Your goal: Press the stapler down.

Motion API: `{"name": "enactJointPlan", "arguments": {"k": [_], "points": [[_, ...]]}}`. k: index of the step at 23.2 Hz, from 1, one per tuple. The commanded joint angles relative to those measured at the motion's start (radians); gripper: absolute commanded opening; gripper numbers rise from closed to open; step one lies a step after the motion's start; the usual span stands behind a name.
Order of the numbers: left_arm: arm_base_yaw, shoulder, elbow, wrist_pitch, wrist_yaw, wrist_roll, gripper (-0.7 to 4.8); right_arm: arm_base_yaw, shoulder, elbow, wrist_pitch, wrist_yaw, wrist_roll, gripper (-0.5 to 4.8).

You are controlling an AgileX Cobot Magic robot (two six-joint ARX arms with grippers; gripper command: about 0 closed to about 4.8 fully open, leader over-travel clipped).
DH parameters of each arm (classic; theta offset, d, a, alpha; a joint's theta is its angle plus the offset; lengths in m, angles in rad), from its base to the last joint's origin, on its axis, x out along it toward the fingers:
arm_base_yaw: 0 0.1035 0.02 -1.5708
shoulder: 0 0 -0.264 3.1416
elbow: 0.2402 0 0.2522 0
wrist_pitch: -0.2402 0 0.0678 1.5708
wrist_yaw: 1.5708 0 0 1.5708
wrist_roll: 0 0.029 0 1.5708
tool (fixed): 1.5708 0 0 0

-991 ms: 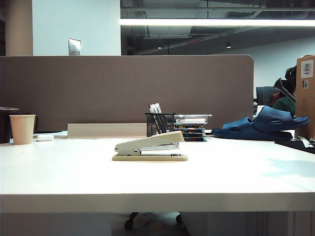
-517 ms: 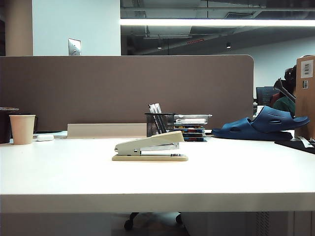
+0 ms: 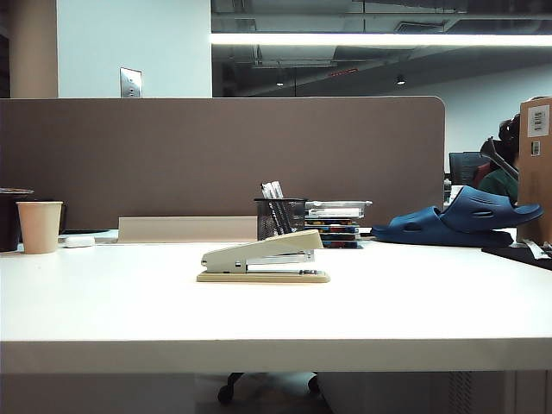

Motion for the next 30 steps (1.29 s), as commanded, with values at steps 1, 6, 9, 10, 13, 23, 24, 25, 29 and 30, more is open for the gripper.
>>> {"name": "enactJointPlan", "arguments": {"k": [1,6,9,10,13,23,24,25,29,30], "points": [[0.0,0.0,0.002,0.029,-0.027,0.0,-0.06,0.001,-0.116,-0.114,0.101,-0.004,0.003,-0.09],[0.0,0.0,0.002,0.05,-0.027,0.0,-0.06,0.002,-0.227,-0.253,0.14,-0.026,0.024,-0.09],[-0.001,0.0,0.002,0.05,-0.027,0.0,-0.06,0.002,-0.23,-0.299,0.209,0.018,0.031,-0.09],[-0.001,0.0,0.002,0.05,-0.027,0.0,-0.06,0.001,-0.23,-0.309,0.218,0.031,0.031,-0.09],[0.0,0.0,0.002,0.05,-0.027,0.0,-0.06,0.001,-0.23,-0.363,0.312,0.052,0.033,-0.09],[0.0,0.0,0.002,0.049,-0.075,0.0,-0.05,0.001,-0.23,-0.537,0.474,0.128,0.023,-0.09],[0.0,0.0,0.002,0.049,-0.075,0.0,-0.06,0.001,-0.23,-0.54,0.474,0.135,0.019,-0.09],[0.0,0.0,0.002,0.048,-0.068,0.0,-0.05,0.0,-0.23,-0.54,0.475,0.143,0.018,-0.09],[0.0,0.0,0.002,0.021,-0.065,0.0,-0.05,-0.001,-0.23,-0.54,0.454,0.138,0.019,-0.09],[0.0,0.0,0.002,0.017,-0.065,0.0,-0.05,-0.001,-0.23,-0.54,0.444,0.138,0.018,-0.09]]}}
